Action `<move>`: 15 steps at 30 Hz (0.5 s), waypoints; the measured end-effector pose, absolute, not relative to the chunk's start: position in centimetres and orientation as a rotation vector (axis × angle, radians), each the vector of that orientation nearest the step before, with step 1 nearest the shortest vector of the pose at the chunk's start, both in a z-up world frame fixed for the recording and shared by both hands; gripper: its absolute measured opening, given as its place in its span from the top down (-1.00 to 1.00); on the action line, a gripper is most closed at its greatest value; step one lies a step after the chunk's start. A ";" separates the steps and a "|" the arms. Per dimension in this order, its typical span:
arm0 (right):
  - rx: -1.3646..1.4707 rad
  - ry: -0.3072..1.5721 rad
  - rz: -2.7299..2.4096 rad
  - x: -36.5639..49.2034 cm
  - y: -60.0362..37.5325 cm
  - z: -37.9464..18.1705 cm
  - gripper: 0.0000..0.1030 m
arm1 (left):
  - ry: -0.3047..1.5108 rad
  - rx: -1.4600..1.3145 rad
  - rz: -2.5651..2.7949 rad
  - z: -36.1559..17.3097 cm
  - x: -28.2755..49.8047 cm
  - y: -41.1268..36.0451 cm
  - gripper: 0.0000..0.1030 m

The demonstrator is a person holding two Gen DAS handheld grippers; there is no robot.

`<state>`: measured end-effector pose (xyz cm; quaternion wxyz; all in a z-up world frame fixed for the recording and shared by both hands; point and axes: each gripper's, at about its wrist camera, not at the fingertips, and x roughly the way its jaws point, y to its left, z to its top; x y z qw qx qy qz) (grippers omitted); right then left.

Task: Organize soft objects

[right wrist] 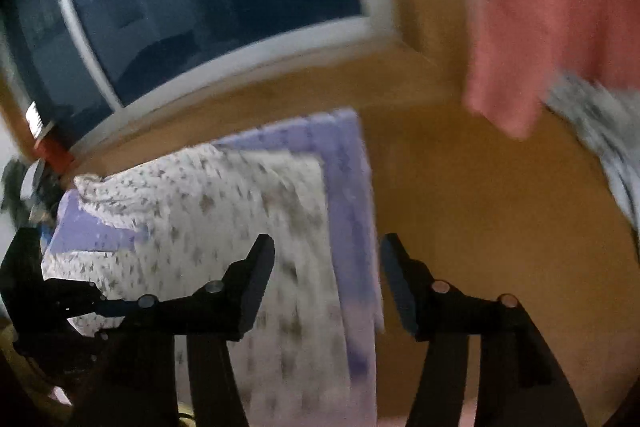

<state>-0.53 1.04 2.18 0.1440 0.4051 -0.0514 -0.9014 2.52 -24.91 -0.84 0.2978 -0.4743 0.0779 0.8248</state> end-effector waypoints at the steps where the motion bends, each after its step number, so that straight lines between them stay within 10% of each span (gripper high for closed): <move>1: 1.163 -0.105 -2.569 -2.7 0.1 2.0 -0.09 | 0.186 -1.271 2.185 -0.9 1.7 -24.7 0.51; 8: 1.237 0.181 -2.325 -14.5 -5.9 -4.1 -0.07 | 0.182 -1.384 2.161 -3.8 -1.6 -22.9 0.51; 10: 1.275 0.243 -2.307 -16.0 -6.4 -5.4 0.70 | 0.165 -1.427 2.143 -4.8 -2.2 -22.7 0.51; 15: 1.277 0.361 -2.454 -18.4 -5.6 -6.5 0.72 | 0.136 -1.468 2.118 -6.0 -2.6 -22.3 0.40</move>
